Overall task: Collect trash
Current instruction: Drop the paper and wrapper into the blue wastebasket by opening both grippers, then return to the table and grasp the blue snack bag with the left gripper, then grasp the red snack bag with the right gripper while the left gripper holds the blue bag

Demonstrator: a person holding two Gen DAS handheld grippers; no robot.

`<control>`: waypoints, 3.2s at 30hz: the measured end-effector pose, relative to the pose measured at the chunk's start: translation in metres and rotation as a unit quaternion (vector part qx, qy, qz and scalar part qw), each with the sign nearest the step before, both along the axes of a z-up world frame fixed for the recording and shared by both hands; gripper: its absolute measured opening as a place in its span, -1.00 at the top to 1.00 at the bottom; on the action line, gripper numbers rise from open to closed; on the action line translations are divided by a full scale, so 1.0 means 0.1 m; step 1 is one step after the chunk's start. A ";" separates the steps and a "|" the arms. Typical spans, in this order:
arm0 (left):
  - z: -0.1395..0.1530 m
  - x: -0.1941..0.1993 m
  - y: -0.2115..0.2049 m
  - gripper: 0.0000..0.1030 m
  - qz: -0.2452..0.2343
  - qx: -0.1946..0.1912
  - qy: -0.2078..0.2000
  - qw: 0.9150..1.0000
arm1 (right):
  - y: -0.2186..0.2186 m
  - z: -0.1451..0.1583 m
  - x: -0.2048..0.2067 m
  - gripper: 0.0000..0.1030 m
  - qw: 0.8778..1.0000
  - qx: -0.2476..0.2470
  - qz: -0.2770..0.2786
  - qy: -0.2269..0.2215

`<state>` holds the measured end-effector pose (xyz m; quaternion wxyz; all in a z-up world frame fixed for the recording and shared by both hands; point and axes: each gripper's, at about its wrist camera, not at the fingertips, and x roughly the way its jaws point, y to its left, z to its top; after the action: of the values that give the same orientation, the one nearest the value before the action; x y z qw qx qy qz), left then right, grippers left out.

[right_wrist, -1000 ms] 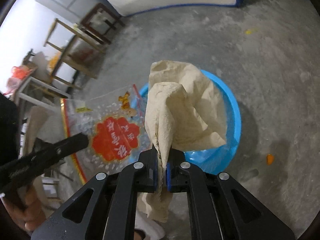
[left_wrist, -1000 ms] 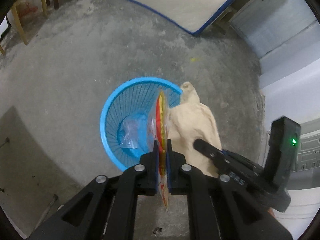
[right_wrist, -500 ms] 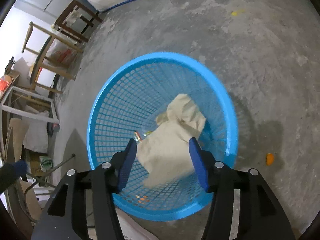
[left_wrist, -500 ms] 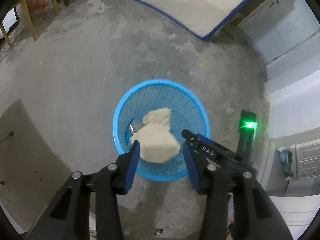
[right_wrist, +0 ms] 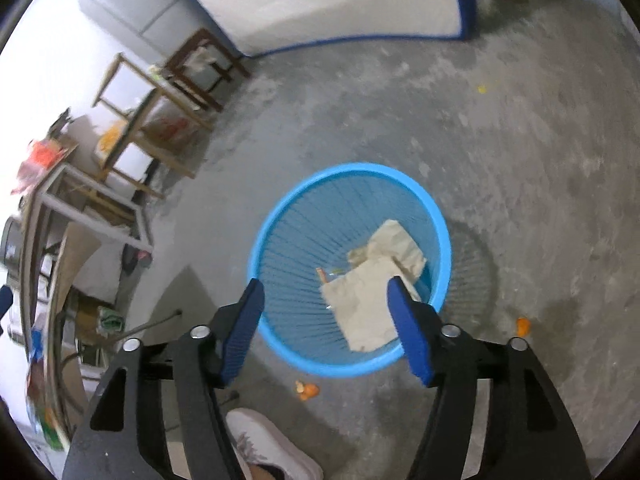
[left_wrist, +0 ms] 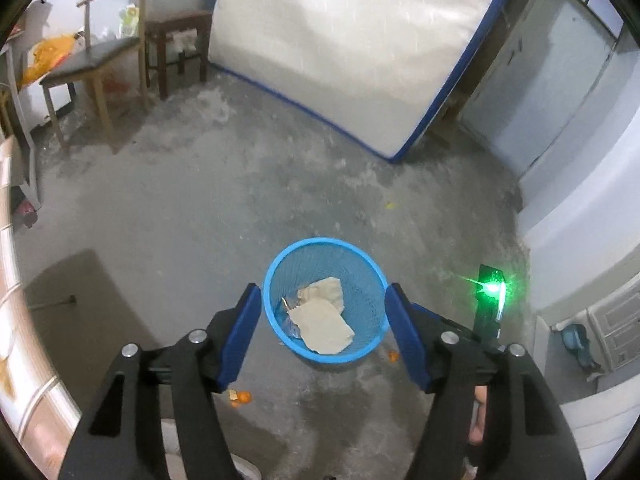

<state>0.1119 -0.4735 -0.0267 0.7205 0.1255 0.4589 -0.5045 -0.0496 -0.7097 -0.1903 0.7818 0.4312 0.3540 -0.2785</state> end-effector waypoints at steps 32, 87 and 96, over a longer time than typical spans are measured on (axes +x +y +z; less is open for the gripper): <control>0.74 0.39 4.90 -0.89 0.378 -0.178 -0.111 0.902 | 3.18 1.89 2.76 -0.80 0.873 -0.001 0.476 -0.112; 0.17 -0.15 4.58 0.98 0.180 -0.197 0.044 0.963 | 4.21 1.56 2.29 1.00 0.760 0.127 0.636 -0.048; 0.03 -0.01 4.67 0.97 0.248 -0.169 0.001 0.954 | 4.48 1.06 2.45 1.00 0.749 0.139 0.647 0.020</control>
<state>0.1106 -0.0067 -0.0234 0.8332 -0.1170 0.3843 -0.3801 0.1954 -0.2621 -0.0841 0.6992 0.1970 0.5983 0.3381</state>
